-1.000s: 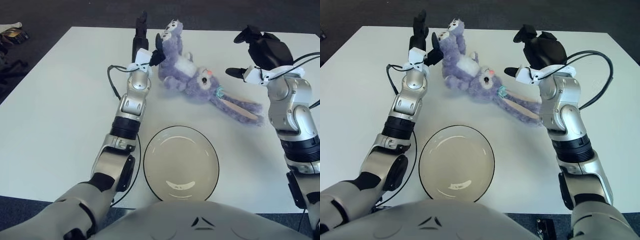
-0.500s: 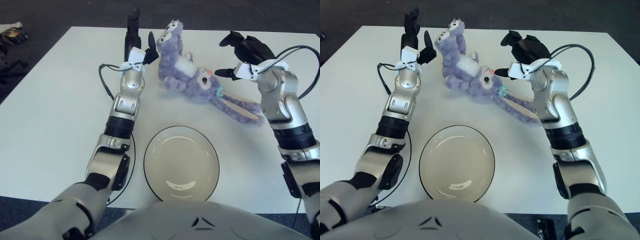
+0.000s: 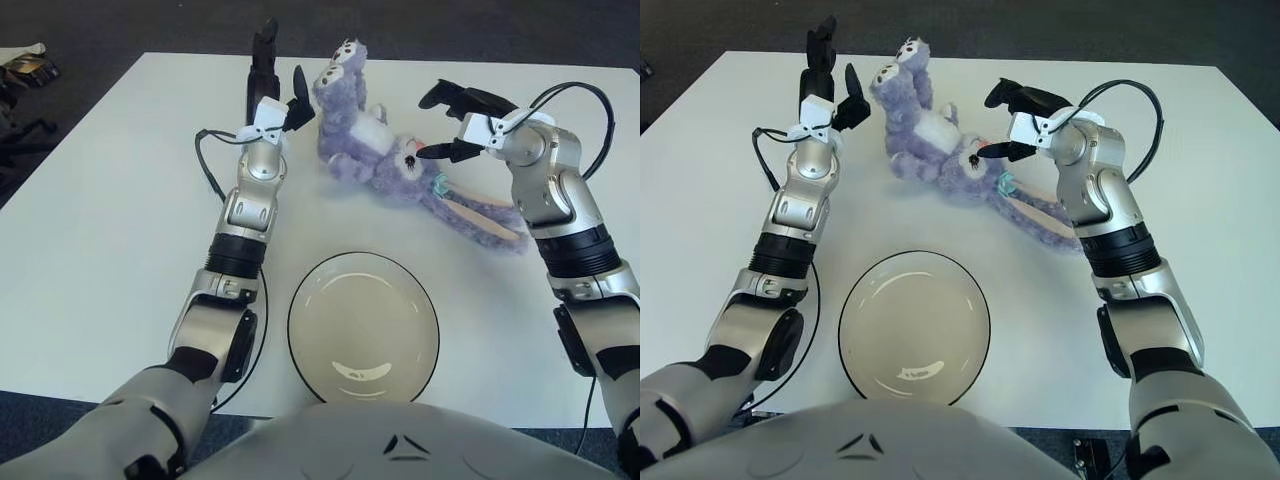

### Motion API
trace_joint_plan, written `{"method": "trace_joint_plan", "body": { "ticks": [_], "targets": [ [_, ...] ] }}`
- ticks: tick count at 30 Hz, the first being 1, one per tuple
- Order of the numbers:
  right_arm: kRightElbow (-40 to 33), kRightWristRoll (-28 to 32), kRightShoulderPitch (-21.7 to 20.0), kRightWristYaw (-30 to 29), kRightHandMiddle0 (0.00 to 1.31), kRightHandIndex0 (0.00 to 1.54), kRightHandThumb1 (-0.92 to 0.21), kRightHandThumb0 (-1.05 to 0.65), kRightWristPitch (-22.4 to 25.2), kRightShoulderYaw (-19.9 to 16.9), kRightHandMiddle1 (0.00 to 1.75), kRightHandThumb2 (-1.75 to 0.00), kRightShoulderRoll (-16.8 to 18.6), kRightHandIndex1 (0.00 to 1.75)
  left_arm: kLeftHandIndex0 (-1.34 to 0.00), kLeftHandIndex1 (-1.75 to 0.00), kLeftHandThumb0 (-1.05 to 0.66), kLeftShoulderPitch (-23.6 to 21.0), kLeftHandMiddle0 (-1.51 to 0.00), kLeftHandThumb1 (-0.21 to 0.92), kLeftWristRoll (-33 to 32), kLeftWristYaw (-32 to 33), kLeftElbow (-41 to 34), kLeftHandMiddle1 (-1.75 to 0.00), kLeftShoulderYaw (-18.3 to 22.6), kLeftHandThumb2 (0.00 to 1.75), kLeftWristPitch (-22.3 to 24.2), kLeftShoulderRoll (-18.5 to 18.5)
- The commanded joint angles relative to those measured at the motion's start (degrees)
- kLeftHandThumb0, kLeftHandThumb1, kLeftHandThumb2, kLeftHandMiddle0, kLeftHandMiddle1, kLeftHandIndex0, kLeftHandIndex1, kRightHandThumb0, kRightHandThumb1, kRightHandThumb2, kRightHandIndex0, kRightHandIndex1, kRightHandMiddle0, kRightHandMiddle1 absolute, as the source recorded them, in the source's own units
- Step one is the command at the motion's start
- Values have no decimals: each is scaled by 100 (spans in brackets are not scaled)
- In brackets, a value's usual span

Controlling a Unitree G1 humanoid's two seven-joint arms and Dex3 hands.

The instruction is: Put the doll into the plate.

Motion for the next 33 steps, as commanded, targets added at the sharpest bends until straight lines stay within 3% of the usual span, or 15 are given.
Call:
{"method": "trace_joint_plan", "body": {
  "ticks": [1,7,12,23,26,33],
  "targets": [
    [150,141,-209,157,0,0,-78,-101,94,83,76,-33,86,74,0,-43,-96,1,0,92,-57,-42,35,-45,25,111,2,-19],
    [456,299,-396,232,0,0,-74,-99,272,132,72,-37,253,66,0,-42,-96,18,-5,92,-140,-99,-45,-55,36,111,162,-80],
    [700,398,-496,226,0,0,-73,-93,216,183,66,-42,280,42,0,-42,-94,-30,-10,92,-126,-63,7,-74,71,109,264,-74],
    [668,645,-473,457,0,0,-72,-90,445,199,71,-48,315,25,0,-55,-94,-301,-2,92,-144,-9,603,-79,236,112,209,86],
    [627,680,-468,519,0,1,-73,-91,547,211,72,-49,330,25,0,-53,-95,-374,0,92,-135,11,750,-69,265,113,211,124],
    [524,604,-430,631,0,0,-83,-101,499,404,75,-39,249,65,0,-44,-97,-534,0,92,-29,257,1064,-59,280,112,253,194]
  ]
}}
